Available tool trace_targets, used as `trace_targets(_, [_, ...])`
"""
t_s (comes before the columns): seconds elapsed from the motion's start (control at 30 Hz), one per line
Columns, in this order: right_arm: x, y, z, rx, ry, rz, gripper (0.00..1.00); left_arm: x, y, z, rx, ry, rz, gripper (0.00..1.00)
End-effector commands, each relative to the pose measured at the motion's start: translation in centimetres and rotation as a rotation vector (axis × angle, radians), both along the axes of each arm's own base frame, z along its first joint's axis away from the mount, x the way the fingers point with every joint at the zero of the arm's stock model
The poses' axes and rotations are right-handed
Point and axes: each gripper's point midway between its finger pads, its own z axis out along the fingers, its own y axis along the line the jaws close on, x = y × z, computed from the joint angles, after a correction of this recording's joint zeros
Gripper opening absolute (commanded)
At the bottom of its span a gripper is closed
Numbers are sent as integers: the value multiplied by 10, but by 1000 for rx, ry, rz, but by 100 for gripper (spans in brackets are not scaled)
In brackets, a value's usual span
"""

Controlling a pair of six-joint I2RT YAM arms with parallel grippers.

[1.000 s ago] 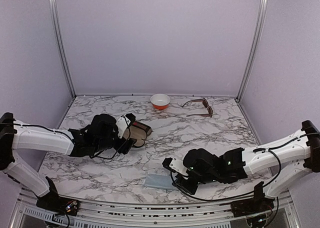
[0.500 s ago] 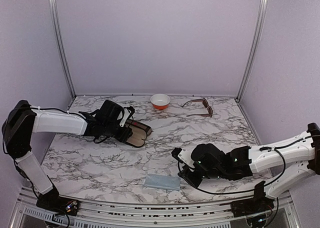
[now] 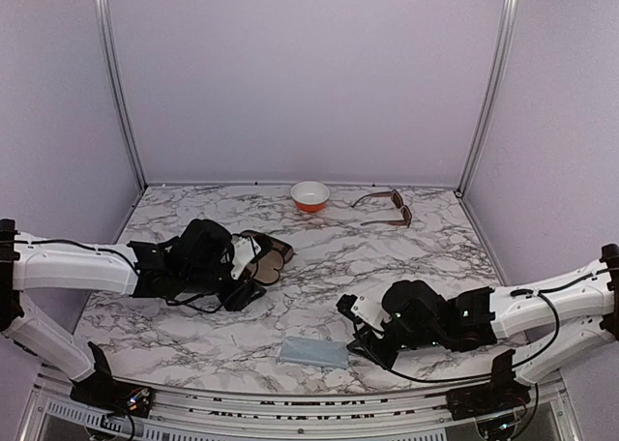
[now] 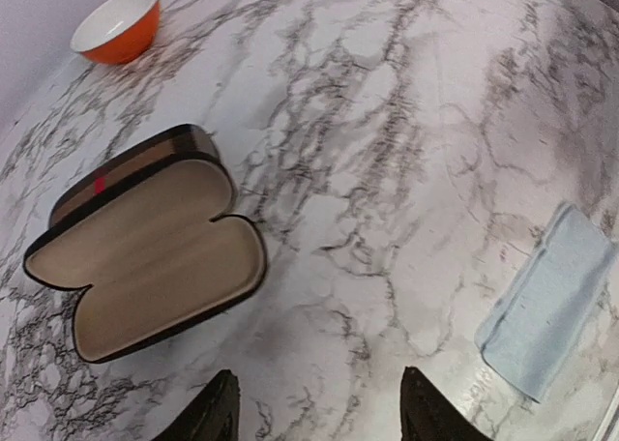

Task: Organize the sunglasses
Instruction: Pick up the folded cleaning cloth from the corner of the board.

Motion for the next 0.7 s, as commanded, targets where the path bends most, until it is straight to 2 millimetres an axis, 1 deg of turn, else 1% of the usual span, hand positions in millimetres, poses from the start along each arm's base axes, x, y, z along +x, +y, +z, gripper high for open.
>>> trace_targets(0.0, [-26,18,3,55,26,148,29,-69,-21,-9,-24,-41,-365,54])
trace_targets(0.1, [-35,26,-3,41,34,198,29,-122,-28,-17,-38,-114,-656,51])
trace_targets(0.13, [-34,27,-6,26,31,196,29,-134,-31,-17,-45,-162,-733,51])
trace_targets(0.17, [-31,28,-8,9,23,183,28,-142,-31,-20,-42,-187,-779,51])
trace_targets(0.2, [-29,28,-12,-9,20,170,27,-146,-31,-23,-42,-194,-799,51])
trace_targets(0.27, [-27,28,-18,-27,21,154,27,-147,-35,-28,-39,-189,-809,49])
trace_targets(0.43, [-25,25,-27,-40,21,106,27,-160,-47,-41,-24,-213,-889,46])
trace_targets(0.57, [-22,21,-27,-33,16,75,27,-160,-60,-47,-11,-230,-910,42])
trace_targets(0.67, [-21,19,-24,-20,9,61,27,-157,-67,-54,12,-235,-910,36])
